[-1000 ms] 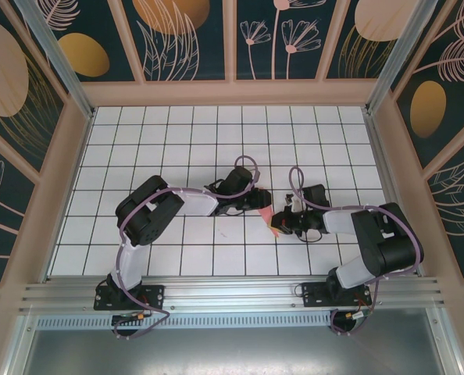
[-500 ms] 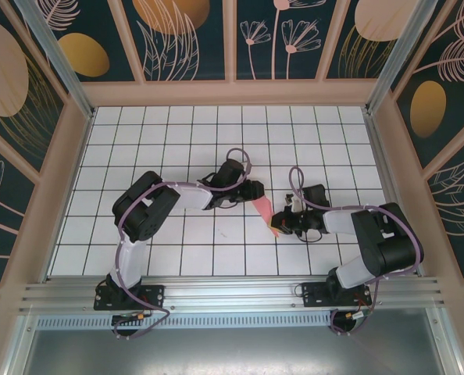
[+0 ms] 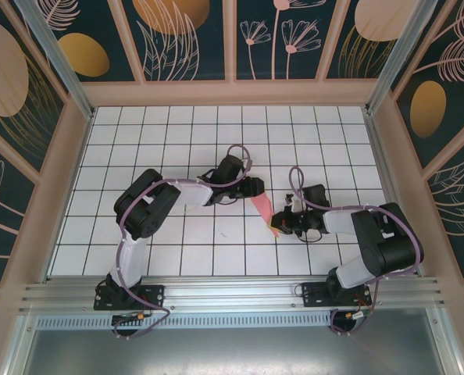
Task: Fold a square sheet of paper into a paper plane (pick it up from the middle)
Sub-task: Fold the wing for the fifth time at the center of the table, then turn over a paper plane at the center of the table.
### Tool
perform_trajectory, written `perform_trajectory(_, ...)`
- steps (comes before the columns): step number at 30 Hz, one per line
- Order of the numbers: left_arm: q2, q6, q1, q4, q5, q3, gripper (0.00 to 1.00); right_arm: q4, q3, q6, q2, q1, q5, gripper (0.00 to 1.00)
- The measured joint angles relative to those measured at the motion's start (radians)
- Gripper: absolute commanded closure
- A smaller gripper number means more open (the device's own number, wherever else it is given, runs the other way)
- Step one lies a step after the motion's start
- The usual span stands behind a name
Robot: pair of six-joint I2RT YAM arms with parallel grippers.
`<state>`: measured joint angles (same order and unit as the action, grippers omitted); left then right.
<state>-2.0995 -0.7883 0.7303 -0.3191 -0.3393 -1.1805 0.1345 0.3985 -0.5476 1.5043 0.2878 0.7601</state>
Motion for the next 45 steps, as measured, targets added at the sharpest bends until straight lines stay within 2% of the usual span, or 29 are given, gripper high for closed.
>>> perform_trajectory(15, 0.005, 0.066, -0.066, 0.033, 0.071, -0.023, 0.5, 0.0, 0.0, 0.0, -0.001, 0.0, 0.0, 1.0)
perform_trajectory(23, 0.18, -0.008, -0.055, 0.0, 0.05, 0.121, 0.5, -0.011, -0.002, 0.0, -0.024, 0.001, -0.022, 1.0)
perform_trajectory(28, 0.226, -0.08, 0.002, -0.014, 0.057, 0.166, 0.5, -0.071, -0.003, -0.001, -0.103, 0.0, -0.066, 0.89)
perform_trajectory(34, 0.232, -0.164, 0.051, -0.027, 0.056, 0.251, 0.48, -0.162, 0.036, 0.019, -0.268, -0.017, -0.138, 0.79)
perform_trajectory(39, 0.232, -0.212, 0.069, -0.047, 0.056, 0.255, 0.48, -0.196, 0.076, 0.046, -0.256, -0.036, -0.229, 0.75)
perform_trajectory(45, 0.224, -0.251, 0.074, -0.079, 0.05, 0.255, 0.46, -0.205, 0.089, 0.077, -0.171, -0.037, -0.236, 0.71)
